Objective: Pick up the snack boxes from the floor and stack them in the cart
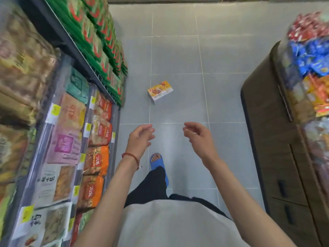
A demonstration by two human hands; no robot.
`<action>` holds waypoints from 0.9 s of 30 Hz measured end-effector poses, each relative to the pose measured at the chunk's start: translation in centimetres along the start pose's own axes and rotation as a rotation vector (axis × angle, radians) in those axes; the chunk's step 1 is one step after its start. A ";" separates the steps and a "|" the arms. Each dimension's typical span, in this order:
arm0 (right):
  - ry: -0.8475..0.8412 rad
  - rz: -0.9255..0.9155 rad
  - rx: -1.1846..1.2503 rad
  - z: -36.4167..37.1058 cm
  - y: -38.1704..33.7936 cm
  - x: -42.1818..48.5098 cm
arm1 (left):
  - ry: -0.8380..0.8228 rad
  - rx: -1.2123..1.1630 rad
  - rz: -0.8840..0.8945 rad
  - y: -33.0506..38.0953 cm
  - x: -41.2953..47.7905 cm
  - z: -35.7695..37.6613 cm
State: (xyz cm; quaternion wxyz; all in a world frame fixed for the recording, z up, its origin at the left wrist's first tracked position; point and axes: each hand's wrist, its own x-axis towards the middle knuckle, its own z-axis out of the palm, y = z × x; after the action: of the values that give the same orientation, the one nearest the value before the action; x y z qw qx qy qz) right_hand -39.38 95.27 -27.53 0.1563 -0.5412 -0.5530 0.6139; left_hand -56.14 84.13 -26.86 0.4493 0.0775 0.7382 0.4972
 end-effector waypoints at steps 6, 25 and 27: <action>0.010 0.067 0.022 2.6 -7.4 9.2 | 0.024 -0.018 0.001 8.7 9.9 -0.9; -0.197 0.195 -0.160 4.3 -20.9 40.5 | 0.145 -0.161 -0.227 22.2 36.6 5.6; -0.190 0.220 -0.192 4.9 -21.0 43.5 | 0.144 -0.180 -0.274 22.2 39.3 6.0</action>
State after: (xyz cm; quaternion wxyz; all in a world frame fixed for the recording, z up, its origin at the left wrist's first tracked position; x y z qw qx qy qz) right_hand -67.88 134.29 -32.02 -0.0174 -0.5506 -0.5589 0.6199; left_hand -82.01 121.13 -32.67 0.4637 -0.1001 0.7248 0.4996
